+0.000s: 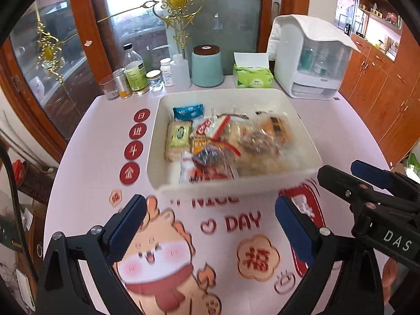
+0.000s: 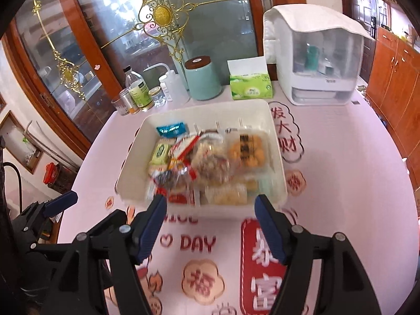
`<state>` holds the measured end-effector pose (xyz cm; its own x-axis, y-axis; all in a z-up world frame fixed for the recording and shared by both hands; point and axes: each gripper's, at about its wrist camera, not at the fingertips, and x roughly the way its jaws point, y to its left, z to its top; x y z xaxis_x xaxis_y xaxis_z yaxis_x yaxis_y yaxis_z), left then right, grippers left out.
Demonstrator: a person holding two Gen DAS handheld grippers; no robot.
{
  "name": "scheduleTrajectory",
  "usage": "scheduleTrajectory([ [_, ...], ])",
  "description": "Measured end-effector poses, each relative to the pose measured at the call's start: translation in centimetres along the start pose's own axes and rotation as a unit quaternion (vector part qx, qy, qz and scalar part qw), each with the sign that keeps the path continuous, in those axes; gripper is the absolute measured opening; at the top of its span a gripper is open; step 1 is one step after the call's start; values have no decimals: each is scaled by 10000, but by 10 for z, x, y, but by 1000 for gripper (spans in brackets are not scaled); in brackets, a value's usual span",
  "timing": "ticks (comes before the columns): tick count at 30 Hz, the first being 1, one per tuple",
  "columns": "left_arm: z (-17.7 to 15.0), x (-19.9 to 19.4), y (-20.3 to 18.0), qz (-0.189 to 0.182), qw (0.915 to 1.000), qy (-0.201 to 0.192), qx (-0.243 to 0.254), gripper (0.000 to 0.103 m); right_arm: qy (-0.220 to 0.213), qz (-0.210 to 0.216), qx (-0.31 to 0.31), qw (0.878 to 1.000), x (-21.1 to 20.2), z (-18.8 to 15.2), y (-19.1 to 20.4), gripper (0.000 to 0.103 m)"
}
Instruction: Organize snacks
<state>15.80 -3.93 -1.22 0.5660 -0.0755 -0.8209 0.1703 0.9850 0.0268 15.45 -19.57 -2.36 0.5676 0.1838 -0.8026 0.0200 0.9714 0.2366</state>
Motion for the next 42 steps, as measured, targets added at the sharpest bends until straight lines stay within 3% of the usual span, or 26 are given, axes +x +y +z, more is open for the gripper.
scheduleTrajectory([
  [8, -63, -54, -9, -85, 9999, 123, -79, 98, -134, 18, 3, 9999, -58, -53, -8, 70],
  [16, -97, -94, -3, -103, 9991, 139, -390, 98, -51, -2, -222, 9997, -95, -96, -3, 70],
  [26, -111, -114, 2, 58, 9983, 100, -576, 98, -110, 145, -485, 9987, -124, -115, 16, 70],
  [42, -113, -124, 2, 194, 9984, -37, -524, 98, -132, 165, -397, 9990, -128, -123, 20, 70],
])
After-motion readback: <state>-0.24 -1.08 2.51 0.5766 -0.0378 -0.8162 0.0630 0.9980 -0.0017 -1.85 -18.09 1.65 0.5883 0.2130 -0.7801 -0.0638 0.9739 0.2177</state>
